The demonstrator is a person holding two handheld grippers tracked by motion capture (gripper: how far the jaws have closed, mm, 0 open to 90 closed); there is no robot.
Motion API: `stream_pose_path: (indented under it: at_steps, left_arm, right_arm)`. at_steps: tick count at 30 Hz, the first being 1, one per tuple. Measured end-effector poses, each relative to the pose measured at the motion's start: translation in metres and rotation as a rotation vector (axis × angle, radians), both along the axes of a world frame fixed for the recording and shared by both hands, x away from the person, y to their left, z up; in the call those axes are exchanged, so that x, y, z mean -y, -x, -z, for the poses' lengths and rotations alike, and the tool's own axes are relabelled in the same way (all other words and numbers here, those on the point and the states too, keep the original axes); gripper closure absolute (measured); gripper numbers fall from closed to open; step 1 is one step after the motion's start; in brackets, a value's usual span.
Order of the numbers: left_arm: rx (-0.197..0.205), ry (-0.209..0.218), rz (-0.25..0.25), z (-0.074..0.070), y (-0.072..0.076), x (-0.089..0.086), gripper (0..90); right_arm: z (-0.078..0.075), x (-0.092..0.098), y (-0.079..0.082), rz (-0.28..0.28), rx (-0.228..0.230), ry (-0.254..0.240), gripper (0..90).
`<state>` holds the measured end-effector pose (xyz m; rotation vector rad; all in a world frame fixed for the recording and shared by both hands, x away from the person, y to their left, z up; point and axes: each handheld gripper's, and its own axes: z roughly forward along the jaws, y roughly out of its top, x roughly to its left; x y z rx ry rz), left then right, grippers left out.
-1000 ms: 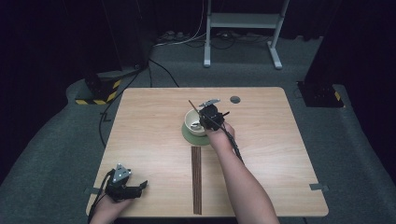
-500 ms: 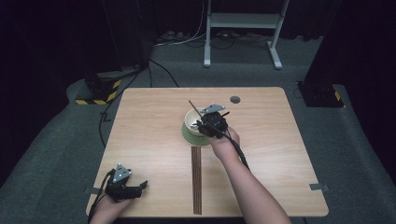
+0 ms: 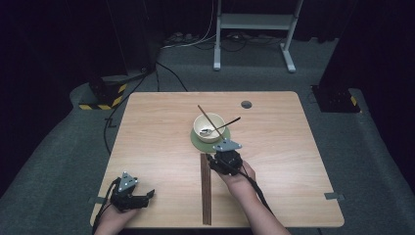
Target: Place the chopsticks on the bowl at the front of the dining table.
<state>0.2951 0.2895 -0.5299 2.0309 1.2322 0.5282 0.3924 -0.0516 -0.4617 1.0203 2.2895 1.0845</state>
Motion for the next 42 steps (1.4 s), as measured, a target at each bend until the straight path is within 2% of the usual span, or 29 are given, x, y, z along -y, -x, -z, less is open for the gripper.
stream_pose_path:
  at_steps: [5,9,12,15,20,24,26,29,36,42]
  left_arm:
    - [0.001,-0.003,0.004,0.000,0.000,0.000,14.6]
    - [0.001,-0.004,0.006,0.000,0.000,0.000,14.7]
    - [-0.001,-0.006,0.006,0.000,0.000,0.000,14.6]
    - [-0.001,-0.006,0.006,0.000,0.000,0.000,14.6]
    - [-0.002,-0.005,0.007,0.000,0.000,-0.001,14.6]
    - [-0.002,-0.006,0.009,0.000,-0.001,-0.001,14.5]
    - [-0.002,-0.007,0.009,0.000,-0.001,-0.001,14.5]
    - [0.000,-0.004,0.009,0.000,0.000,0.000,14.7]
    - [0.001,-0.003,0.008,0.000,0.000,0.000,14.6]
    - [0.001,-0.002,0.008,0.000,0.000,0.000,14.7]
  right_arm:
    - [0.014,0.005,0.019,-0.001,-0.018,-0.016,53.2]
    - [0.028,0.008,0.033,0.001,-0.044,-0.048,52.3]
    - [0.040,0.010,0.042,0.012,-0.054,-0.042,51.9]
    - [0.043,0.011,0.043,0.012,-0.055,-0.038,51.8]
    - [0.048,0.010,0.040,0.020,-0.086,-0.054,52.5]
    - [0.051,0.006,0.039,0.020,-0.086,-0.038,58.2]
    - [0.052,0.004,0.038,0.017,-0.098,-0.045,63.8]
    - [0.054,0.002,0.037,0.020,-0.108,-0.053,67.4]
    - [0.057,0.001,0.035,0.022,-0.117,-0.034,71.9]
    - [0.057,-0.001,0.035,0.012,-0.122,-0.033,72.1]
